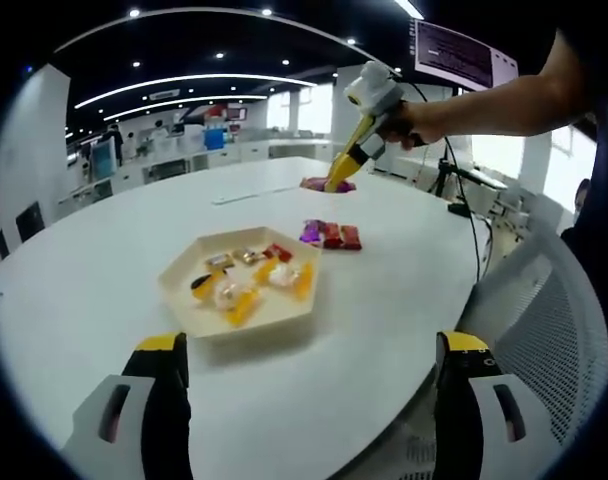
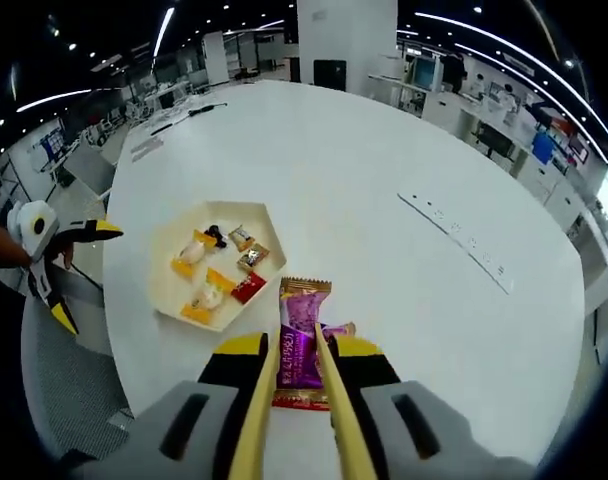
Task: Place the target food into the container with the food tongs after gripping and lifting it, then release it inside without dropping or visibly crushing the food.
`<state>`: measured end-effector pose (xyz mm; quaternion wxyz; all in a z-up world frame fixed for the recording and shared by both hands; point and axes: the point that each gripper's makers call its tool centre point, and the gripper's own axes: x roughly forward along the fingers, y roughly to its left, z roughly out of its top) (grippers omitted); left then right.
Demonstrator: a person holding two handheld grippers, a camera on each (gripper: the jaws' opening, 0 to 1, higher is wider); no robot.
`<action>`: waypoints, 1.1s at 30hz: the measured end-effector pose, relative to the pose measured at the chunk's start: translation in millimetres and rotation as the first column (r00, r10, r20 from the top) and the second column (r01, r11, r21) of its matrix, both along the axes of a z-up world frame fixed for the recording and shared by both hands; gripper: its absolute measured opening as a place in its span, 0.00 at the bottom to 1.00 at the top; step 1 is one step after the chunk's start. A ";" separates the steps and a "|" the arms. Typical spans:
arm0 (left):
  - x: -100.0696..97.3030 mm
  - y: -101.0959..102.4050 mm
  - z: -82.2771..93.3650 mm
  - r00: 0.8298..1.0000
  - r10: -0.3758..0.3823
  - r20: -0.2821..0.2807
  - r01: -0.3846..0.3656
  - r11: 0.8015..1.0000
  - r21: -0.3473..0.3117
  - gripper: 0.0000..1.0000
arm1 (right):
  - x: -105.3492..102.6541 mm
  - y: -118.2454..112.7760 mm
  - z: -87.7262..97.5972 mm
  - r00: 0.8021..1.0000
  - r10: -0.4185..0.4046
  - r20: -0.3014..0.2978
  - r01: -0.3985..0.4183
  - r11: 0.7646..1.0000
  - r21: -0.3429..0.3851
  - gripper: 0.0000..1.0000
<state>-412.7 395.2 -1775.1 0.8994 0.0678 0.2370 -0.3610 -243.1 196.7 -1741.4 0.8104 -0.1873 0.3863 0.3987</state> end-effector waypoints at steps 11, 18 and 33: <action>0.6 0.3 0.0 1.000 0.001 0.005 -0.001 1.000 0.001 0.99 | 1.3 9.8 3.7 1.000 0.015 0.006 -0.015 1.000 0.002 0.23; 1.2 0.8 0.6 1.000 0.003 0.010 -0.003 1.000 0.003 0.99 | -3.6 27.0 8.9 0.999 0.051 0.017 -0.052 0.999 0.003 0.23; 1.3 0.1 1.3 1.000 -0.002 0.019 0.002 1.000 0.012 0.99 | -6.5 73.5 17.9 0.991 0.129 0.035 -0.130 0.991 0.025 0.23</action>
